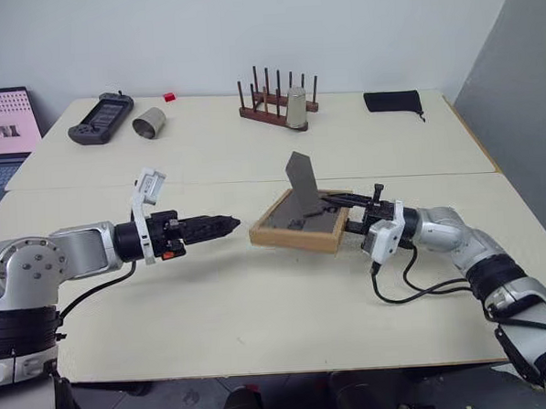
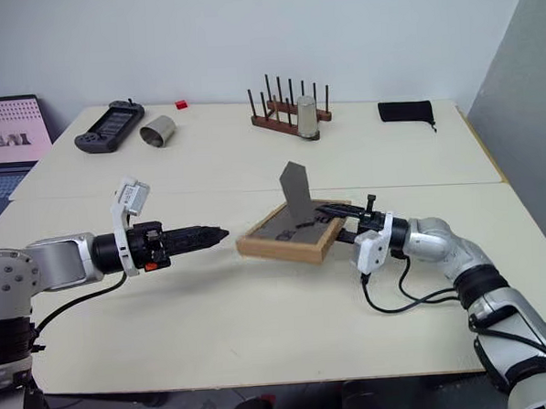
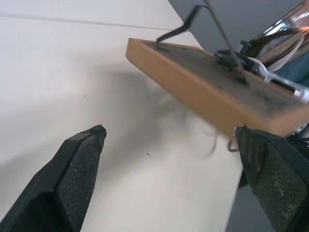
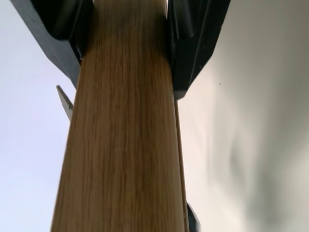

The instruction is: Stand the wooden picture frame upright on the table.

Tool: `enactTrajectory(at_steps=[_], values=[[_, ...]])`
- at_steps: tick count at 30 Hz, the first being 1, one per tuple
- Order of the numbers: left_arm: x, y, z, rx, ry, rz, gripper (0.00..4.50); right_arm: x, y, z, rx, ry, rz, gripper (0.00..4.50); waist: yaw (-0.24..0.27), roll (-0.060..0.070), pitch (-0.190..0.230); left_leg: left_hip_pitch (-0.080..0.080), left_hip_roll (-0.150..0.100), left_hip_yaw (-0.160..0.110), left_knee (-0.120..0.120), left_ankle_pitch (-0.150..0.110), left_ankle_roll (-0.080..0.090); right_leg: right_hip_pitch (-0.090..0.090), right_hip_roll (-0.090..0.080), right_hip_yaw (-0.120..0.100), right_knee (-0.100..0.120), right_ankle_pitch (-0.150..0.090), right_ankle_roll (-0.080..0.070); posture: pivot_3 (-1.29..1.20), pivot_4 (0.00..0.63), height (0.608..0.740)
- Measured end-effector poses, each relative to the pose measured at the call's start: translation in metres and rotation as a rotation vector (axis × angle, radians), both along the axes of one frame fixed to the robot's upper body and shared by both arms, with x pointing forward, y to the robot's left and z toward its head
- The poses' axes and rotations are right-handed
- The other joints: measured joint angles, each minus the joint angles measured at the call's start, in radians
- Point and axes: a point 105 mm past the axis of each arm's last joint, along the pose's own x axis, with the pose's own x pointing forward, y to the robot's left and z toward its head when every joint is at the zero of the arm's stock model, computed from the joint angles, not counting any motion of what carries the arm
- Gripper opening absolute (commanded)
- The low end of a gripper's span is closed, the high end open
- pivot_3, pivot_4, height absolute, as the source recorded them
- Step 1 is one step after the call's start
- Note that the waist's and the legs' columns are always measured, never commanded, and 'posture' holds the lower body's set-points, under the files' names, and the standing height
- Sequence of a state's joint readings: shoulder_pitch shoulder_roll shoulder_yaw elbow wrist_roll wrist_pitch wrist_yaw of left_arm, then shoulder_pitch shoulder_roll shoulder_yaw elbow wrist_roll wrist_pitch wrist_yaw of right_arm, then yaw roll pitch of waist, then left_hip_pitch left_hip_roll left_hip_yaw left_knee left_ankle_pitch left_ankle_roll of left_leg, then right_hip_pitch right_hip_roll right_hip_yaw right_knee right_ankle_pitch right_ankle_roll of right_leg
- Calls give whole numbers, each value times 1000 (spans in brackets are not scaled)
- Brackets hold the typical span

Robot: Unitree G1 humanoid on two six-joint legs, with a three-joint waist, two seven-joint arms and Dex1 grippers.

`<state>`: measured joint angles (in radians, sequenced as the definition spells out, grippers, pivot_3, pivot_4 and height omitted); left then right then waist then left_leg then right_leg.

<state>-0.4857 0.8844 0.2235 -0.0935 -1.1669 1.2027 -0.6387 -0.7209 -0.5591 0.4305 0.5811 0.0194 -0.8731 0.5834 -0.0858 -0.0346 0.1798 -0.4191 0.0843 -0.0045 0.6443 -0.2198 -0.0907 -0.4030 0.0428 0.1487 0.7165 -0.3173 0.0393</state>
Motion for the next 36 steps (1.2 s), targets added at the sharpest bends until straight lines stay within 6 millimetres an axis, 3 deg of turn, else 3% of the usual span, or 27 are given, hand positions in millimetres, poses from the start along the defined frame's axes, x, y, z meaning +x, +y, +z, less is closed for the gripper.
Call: enactTrajectory(at_steps=[5,6,7,10,18,23,25,31,36], values=[[1,-7,4,163,-210,78,4500,15,13,12,235,436,-34,1367,6,0,0,0,0,-1,0,0,0,0,0,-1,0,0,0,0,150,740],[10,-4,11,215,-314,163,4500,19,19,15,337,619,-29,1367,8,0,0,0,0,-1,0,0,0,0,0,-1,-1,0,0,0,150,740],[12,-3,12,222,-329,177,4500,19,21,14,350,649,-27,1367,9,0,0,0,0,-1,0,0,0,0,0,-1,-1,0,0,0,150,740],[20,3,17,304,-457,288,4500,22,29,3,434,949,-16,1367,10,0,0,-2,0,-1,0,0,0,-1,0,-1,-2,0,0,0,150,740],[18,-2,-10,351,-462,306,4500,39,44,-34,458,1168,-60,1367,4,0,0,-4,0,0,-1,0,1,-3,1,-1,-3,0,1,0,150,740],[18,0,-11,358,-467,314,4500,42,42,-39,462,1158,-48,1367,3,0,0,-4,0,-1,0,0,1,-2,1,-2,-2,0,1,0,150,740],[19,-1,-11,356,-471,314,4500,42,41,-40,460,1162,-46,2067,3,0,0,-4,0,-1,0,0,1,-2,1,-2,-2,0,1,0,150,740],[19,-1,-10,360,-486,303,4500,41,31,-59,421,1232,-111,3274,3,0,0,-4,0,-2,-1,0,1,-2,1,-3,-3,0,1,0,150,740],[24,1,-15,379,-482,304,4500,30,4,-67,350,1188,-169,4485,7,0,0,-6,-1,-3,-1,0,1,-2,1,-3,-4,-1,1,0,150,740]])
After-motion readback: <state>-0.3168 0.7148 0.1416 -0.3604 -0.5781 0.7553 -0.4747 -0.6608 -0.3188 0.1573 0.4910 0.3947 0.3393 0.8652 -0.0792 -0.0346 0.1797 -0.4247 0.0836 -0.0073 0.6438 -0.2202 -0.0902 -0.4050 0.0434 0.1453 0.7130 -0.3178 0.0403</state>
